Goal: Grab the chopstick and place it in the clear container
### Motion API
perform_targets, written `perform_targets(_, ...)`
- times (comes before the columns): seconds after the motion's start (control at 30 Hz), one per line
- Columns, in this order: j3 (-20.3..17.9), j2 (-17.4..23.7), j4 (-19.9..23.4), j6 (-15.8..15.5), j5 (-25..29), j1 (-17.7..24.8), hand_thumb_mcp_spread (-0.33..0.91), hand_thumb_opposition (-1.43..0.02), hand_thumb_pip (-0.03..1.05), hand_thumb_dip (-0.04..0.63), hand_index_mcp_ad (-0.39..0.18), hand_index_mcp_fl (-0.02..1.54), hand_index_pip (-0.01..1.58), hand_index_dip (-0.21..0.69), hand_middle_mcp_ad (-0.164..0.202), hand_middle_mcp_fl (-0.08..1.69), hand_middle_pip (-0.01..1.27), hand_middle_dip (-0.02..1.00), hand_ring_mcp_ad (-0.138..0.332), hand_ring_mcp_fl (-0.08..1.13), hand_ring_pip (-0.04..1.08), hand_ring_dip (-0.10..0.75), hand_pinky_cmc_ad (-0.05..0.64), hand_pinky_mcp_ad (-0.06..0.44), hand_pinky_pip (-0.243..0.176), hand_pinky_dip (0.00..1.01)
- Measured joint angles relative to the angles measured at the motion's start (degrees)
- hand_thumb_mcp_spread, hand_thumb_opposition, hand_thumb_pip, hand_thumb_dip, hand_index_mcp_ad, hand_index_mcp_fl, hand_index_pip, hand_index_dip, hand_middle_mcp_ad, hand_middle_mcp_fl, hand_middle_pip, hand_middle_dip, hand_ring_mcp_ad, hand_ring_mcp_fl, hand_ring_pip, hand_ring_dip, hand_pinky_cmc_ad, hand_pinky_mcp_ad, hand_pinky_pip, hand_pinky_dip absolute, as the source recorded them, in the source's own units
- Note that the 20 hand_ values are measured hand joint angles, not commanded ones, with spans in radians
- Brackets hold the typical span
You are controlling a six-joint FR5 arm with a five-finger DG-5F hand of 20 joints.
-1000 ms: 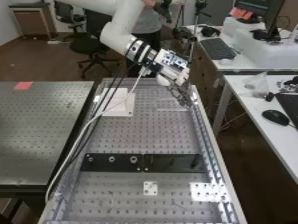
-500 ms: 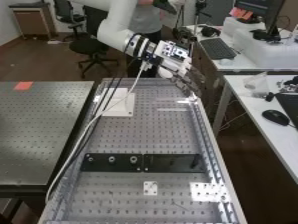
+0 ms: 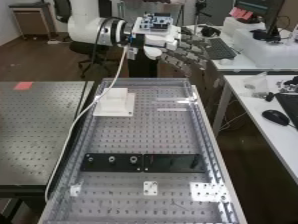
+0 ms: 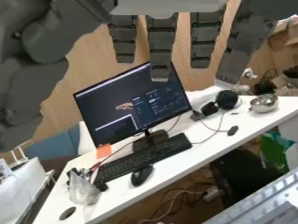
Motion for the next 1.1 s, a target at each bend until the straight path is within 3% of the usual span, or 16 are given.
perform_targets(0.13, -3.1, 3.6, 1.8, -5.0, -4.9, -3.5, 0.15, -0.66, 0.49, 0.086, -0.101, 0.13, 0.1, 0.236, 0.063, 0.19, 0.1, 0.33, 0.192, 0.02, 0.12, 0.265, 0.363, 0.297, -0.122, 0.67)
perform_targets(0.27, -3.8, 4.9, 2.2, -10.1, -8.6, -5.5, 0.15, -0.66, 0.52, 0.086, -0.101, 0.15, 0.1, 0.218, 0.063, 0.2, 0.1, 0.31, 0.188, 0.02, 0.12, 0.244, 0.367, 0.297, -0.122, 0.62)
perform_targets(0.43, -3.9, 6.5, 1.9, -19.7, -15.8, -9.7, 0.15, -0.66, 0.56, 0.087, -0.101, 0.15, 0.09, 0.192, 0.063, 0.2, 0.1, 0.29, 0.15, 0.02, 0.12, 0.229, 0.367, 0.297, -0.122, 0.56)
perform_targets(0.53, -3.9, 7.2, 1.6, -22.4, -19.1, -12.1, 0.15, -0.66, 0.56, 0.087, -0.101, 0.15, 0.09, 0.169, 0.061, 0.2, 0.11, 0.29, 0.147, 0.02, 0.1, 0.216, 0.365, 0.297, -0.122, 0.56)
perform_targets(0.83, -2.5, 7.7, 0.3, -23.2, -26.1, -16.4, 0.13, -0.66, 0.56, 0.08, -0.115, 0.15, 0.09, 0.154, 0.052, 0.17, 0.1, 0.28, 0.141, 0.01, 0.09, 0.213, 0.353, 0.293, -0.124, 0.56)
perform_targets(1.1, -1.3, 7.8, 0.1, -20.2, -17.6, -14.6, 0.13, -0.66, 0.56, 0.082, -0.105, 0.15, 0.09, 0.154, 0.063, 0.17, 0.1, 0.28, 0.147, 0.01, 0.1, 0.213, 0.354, 0.297, -0.124, 0.56)
